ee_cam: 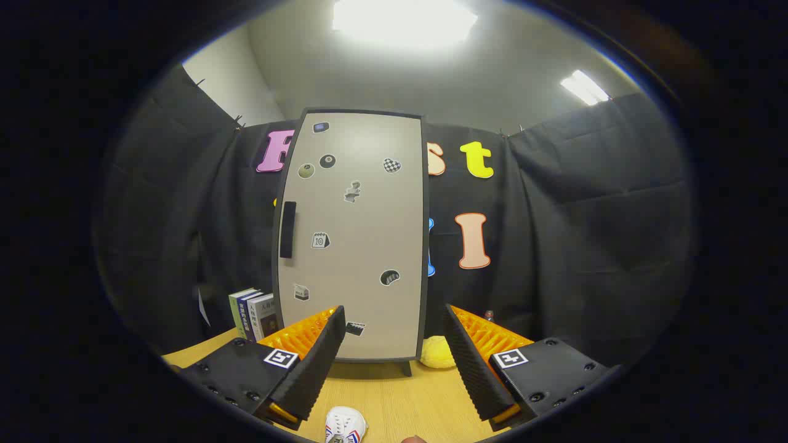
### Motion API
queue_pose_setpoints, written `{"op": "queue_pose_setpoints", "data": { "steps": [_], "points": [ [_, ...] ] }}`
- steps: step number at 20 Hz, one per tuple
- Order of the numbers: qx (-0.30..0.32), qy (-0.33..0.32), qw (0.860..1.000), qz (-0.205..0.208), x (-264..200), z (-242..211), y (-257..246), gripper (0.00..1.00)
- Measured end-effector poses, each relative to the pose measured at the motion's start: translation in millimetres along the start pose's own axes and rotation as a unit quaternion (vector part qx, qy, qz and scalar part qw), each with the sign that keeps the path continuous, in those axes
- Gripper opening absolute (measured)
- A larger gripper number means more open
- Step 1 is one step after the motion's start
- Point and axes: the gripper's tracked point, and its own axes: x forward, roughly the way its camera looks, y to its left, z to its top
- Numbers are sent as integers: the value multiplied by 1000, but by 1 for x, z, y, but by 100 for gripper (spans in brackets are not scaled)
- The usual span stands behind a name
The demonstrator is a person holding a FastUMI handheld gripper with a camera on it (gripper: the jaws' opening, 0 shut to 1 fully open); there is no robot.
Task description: Open the shoe cabinet door, grab the shoes and put them into the shoe cabinet, then close the shoe cabinet door.
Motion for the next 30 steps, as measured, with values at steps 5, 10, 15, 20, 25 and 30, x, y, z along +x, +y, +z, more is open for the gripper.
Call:
{"op": "queue_pose_setpoints", "data": {
  "steps": [5,10,15,20,25,30],
  "points": [
    [-1,6,1000,10,2,0,10,99],
    [1,8,1000,17,5,1,18,99],
    [9,12,999,31,11,6,28,99],
    [21,5,998,54,34,28,50,99],
    [27,0,996,84,74,55,83,99],
    [44,-18,991,124,120,85,122,99]
  ]
}}
